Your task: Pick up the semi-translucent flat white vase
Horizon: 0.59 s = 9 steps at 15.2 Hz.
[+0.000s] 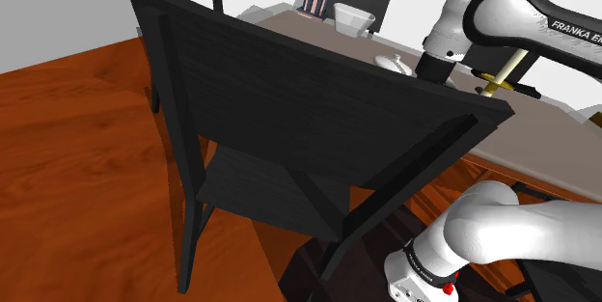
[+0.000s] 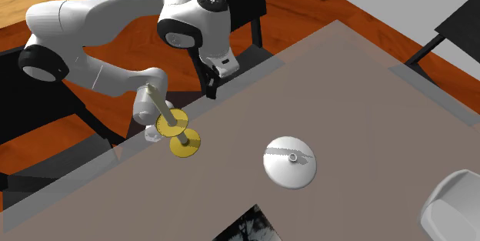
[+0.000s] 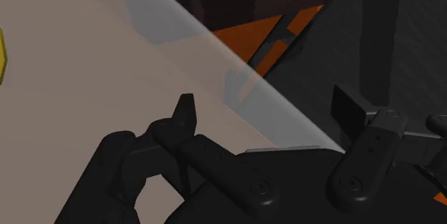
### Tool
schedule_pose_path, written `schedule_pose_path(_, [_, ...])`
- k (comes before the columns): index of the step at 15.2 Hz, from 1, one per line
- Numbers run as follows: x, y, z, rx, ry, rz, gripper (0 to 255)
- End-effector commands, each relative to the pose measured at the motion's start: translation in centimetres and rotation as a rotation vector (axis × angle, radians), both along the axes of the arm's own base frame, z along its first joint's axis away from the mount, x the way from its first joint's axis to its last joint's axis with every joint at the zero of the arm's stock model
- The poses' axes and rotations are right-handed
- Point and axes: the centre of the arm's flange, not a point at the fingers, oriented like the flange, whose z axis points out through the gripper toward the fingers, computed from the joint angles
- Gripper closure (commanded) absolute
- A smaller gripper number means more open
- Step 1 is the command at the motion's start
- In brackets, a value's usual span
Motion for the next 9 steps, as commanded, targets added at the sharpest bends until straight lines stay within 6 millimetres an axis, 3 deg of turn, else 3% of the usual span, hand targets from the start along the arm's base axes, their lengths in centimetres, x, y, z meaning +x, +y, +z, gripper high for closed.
schedule_pose_path(1, [0.0, 0.0, 0.0, 0.0, 0.0, 0.0, 0])
schedule_pose_path(9, [6.3, -7.5, 2.5, -0.013, -0.031, -0.013, 0])
